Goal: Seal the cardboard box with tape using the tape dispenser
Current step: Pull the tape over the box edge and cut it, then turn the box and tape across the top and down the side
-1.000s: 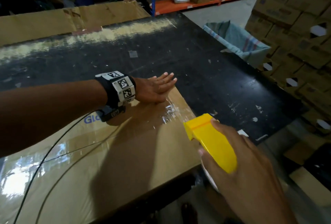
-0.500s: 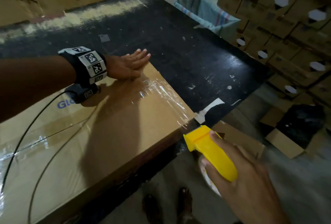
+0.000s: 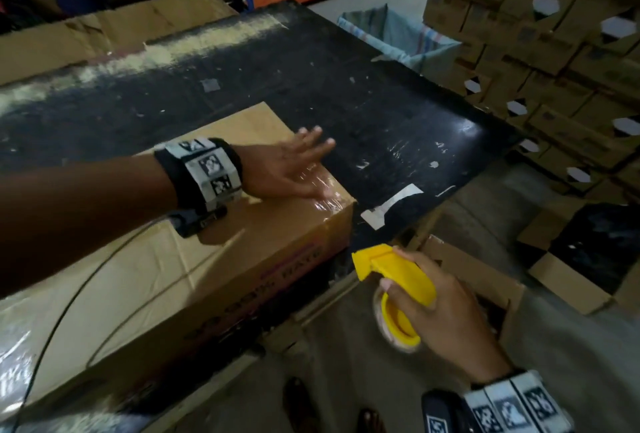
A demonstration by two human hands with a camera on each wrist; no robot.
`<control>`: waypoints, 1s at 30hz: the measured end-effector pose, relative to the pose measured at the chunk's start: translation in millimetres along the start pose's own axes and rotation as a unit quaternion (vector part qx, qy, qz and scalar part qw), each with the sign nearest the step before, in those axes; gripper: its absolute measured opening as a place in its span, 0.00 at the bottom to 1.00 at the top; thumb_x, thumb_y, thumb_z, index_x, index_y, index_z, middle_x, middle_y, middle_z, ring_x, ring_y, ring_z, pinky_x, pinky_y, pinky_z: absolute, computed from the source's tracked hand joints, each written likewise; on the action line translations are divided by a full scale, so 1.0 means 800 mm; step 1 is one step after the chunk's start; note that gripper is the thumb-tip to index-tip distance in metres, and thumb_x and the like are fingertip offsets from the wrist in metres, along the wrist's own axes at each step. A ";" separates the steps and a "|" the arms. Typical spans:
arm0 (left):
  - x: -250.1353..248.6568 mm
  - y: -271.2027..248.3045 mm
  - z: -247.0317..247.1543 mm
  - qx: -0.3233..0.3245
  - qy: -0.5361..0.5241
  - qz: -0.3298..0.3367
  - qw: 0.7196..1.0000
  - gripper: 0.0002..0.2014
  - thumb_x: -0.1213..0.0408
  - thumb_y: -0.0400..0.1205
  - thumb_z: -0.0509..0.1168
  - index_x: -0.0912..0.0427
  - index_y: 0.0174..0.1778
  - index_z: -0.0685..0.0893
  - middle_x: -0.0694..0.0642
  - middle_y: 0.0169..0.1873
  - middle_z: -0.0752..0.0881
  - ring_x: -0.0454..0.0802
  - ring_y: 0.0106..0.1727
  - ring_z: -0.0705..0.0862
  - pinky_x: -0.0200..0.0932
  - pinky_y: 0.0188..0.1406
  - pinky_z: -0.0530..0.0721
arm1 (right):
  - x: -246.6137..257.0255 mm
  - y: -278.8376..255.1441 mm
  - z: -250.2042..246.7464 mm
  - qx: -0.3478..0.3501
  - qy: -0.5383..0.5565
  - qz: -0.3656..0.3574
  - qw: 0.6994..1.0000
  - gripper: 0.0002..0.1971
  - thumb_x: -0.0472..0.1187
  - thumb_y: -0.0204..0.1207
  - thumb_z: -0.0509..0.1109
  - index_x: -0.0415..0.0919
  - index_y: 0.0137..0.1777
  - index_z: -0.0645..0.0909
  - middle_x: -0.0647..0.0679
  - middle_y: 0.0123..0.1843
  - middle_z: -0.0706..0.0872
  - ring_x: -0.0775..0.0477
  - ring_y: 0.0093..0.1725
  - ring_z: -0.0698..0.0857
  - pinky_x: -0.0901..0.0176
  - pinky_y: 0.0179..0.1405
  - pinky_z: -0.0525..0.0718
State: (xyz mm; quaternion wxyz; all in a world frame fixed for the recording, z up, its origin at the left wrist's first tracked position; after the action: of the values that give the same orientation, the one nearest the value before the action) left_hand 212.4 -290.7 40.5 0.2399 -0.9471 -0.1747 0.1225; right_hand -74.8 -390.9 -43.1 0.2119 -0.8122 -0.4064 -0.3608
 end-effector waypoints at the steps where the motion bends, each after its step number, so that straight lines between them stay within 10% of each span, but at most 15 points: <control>1: -0.025 -0.002 0.008 0.013 0.014 0.002 1.000 0.51 0.22 0.77 0.49 0.40 0.88 0.32 0.52 0.89 0.29 0.58 0.89 0.29 0.66 0.89 0.41 | 0.000 0.001 -0.004 -0.005 0.007 -0.010 1.000 0.27 0.66 0.70 0.70 0.68 0.71 0.76 0.65 0.64 0.87 0.58 0.65 0.85 0.57 0.63 0.82; 5: -0.084 0.005 0.036 0.000 0.140 -0.013 0.990 0.41 0.37 0.87 0.50 0.48 0.91 0.37 0.62 0.91 0.38 0.72 0.89 0.36 0.69 0.88 0.48 | -0.001 -0.004 -0.017 -0.021 0.046 -0.042 0.998 0.27 0.64 0.72 0.72 0.67 0.71 0.76 0.66 0.66 0.86 0.61 0.66 0.83 0.59 0.63 0.81; 11: -0.104 -0.019 0.025 -0.080 0.069 -0.011 0.994 0.38 0.42 0.88 0.56 0.47 0.91 0.48 0.64 0.91 0.41 0.64 0.92 0.42 0.64 0.90 0.53 | 0.007 -0.030 -0.036 -0.074 0.139 -0.111 0.981 0.29 0.60 0.73 0.75 0.60 0.75 0.76 0.68 0.70 0.82 0.69 0.67 0.80 0.72 0.61 0.78; 13: -0.119 -0.041 0.008 -0.163 -0.062 0.012 0.985 0.34 0.41 0.87 0.60 0.44 0.89 0.61 0.58 0.90 0.62 0.56 0.89 0.64 0.59 0.87 0.66 | 0.009 -0.043 -0.044 -0.088 0.194 -0.143 0.967 0.31 0.57 0.72 0.75 0.56 0.76 0.75 0.64 0.72 0.81 0.62 0.70 0.80 0.68 0.63 0.78; 16: -0.139 -0.069 0.004 -0.206 -0.322 0.018 0.924 0.22 0.52 0.88 0.65 0.50 0.78 0.79 0.55 0.62 0.92 0.51 0.60 0.91 0.50 0.62 0.89 | 0.012 -0.056 -0.052 -0.104 0.233 -0.180 0.950 0.33 0.53 0.71 0.76 0.50 0.77 0.75 0.61 0.74 0.80 0.55 0.72 0.80 0.60 0.65 0.80; 19: -0.166 -0.087 0.023 -0.162 -0.510 0.013 0.845 0.17 0.63 0.88 0.66 0.60 0.73 0.83 0.67 0.54 0.94 0.61 0.53 0.93 0.43 0.48 0.91 | 0.017 -0.065 -0.058 -0.103 0.230 -0.206 0.946 0.34 0.56 0.71 0.74 0.49 0.77 0.74 0.62 0.74 0.79 0.58 0.71 0.81 0.61 0.61 0.82; 22: -0.176 -0.103 0.036 -0.166 -0.549 0.019 0.819 0.18 0.65 0.86 0.68 0.61 0.72 0.84 0.58 0.45 0.96 0.51 0.45 0.93 0.46 0.51 0.91 | 0.024 -0.072 -0.060 -0.102 0.224 -0.230 0.942 0.35 0.58 0.71 0.74 0.49 0.78 0.74 0.59 0.75 0.79 0.56 0.71 0.81 0.59 0.62 0.82; 25: -0.172 -0.122 0.046 -0.181 -0.552 0.018 0.814 0.17 0.67 0.82 0.72 0.56 0.68 0.86 0.67 0.56 0.94 0.62 0.54 0.93 0.55 0.61 0.91 | 0.033 -0.081 -0.059 -0.100 0.231 -0.255 0.934 0.34 0.57 0.71 0.74 0.51 0.77 0.73 0.58 0.76 0.79 0.55 0.72 0.80 0.61 0.63 0.81; 30: -0.159 -0.155 0.062 -0.194 -0.595 -0.015 0.780 0.16 0.76 0.87 0.61 0.62 0.68 0.85 0.63 0.47 0.95 0.49 0.46 0.91 0.45 0.50 0.91 | 0.055 -0.093 -0.051 -0.082 0.229 -0.293 0.924 0.34 0.61 0.72 0.73 0.51 0.77 0.73 0.57 0.77 0.78 0.53 0.72 0.81 0.56 0.62 0.83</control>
State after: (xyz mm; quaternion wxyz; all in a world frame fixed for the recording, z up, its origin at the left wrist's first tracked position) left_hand 47.3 -217.8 78.3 -0.0990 -0.7097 -0.3173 0.6212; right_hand -134.4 -351.3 20.4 0.1165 -0.5664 -0.5355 -0.6155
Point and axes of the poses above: each hand's wrist, its own y-axis towards the middle knuckle, its own z-axis out of the palm, x = y × z, the point moved 4 cm from there along y, towards the middle knuckle
